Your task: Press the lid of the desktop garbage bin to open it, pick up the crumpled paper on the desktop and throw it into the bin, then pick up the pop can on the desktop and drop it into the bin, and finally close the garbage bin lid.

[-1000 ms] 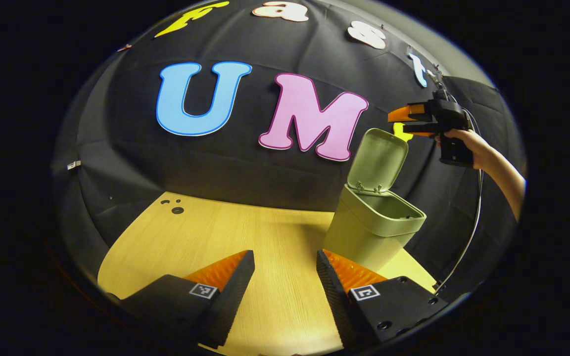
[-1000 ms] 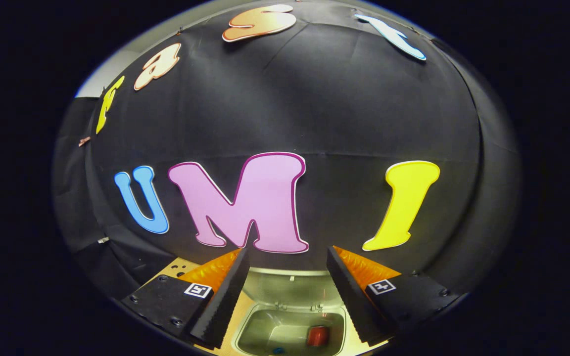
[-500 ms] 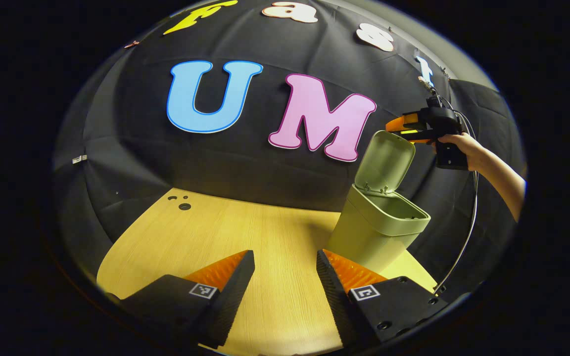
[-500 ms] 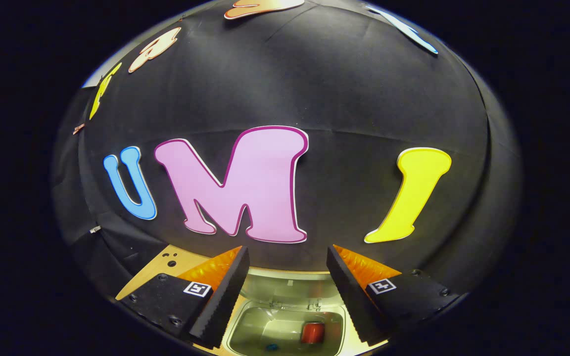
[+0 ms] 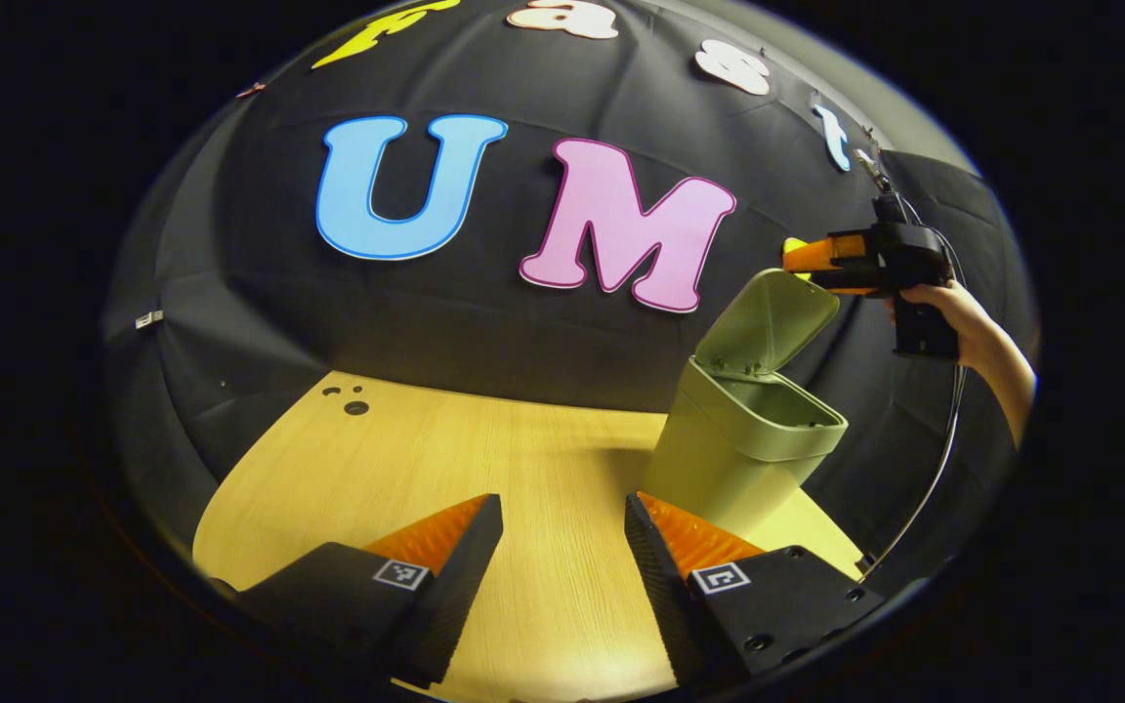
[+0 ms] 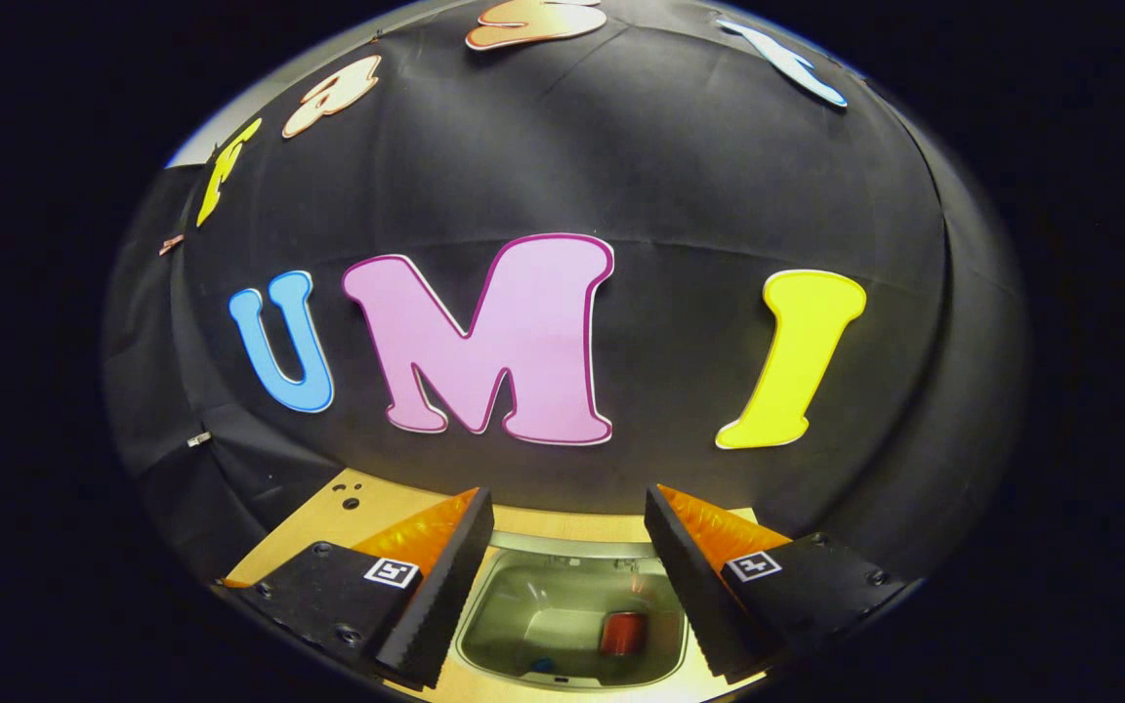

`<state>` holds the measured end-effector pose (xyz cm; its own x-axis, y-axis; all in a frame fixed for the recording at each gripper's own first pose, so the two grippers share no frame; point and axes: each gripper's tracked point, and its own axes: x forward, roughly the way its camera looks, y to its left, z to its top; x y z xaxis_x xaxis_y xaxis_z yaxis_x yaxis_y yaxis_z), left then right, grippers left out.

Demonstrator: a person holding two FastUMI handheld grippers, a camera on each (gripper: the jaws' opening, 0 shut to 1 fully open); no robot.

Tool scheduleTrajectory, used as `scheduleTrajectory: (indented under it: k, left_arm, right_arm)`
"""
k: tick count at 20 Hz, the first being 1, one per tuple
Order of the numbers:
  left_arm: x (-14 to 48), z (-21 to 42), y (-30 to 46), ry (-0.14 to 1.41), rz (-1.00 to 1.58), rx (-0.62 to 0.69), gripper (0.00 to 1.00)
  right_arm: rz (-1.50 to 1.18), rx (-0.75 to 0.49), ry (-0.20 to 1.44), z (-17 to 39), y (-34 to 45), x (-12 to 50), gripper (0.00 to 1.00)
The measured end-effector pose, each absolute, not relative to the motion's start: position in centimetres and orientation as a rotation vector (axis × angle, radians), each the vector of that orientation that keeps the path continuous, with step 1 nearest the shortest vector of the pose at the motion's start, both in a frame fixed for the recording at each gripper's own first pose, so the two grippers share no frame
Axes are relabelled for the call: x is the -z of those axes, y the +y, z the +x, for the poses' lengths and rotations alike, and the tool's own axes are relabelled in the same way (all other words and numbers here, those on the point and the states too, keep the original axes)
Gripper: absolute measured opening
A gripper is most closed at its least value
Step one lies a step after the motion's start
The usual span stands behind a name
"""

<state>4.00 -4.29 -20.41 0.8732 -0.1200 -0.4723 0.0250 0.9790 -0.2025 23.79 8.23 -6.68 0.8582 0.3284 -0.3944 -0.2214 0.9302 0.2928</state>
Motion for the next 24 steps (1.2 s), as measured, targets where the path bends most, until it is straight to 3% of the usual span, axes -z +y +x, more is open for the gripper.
scheduleTrajectory:
  k: [10, 24]
  left_arm:
    - [20.9, 3.8, -5.3, 0.523, -0.187, 0.102, 0.83]
    - [21.6, 3.9, -5.1, 0.535, -0.195, 0.094, 0.83]
  right_arm:
    - [0.249, -0.341, 0.559, 17.4, 10.3, 12.1, 0.98]
    - [0.208, -0.343, 0.688, 14.1, 10.8, 17.6, 0.95]
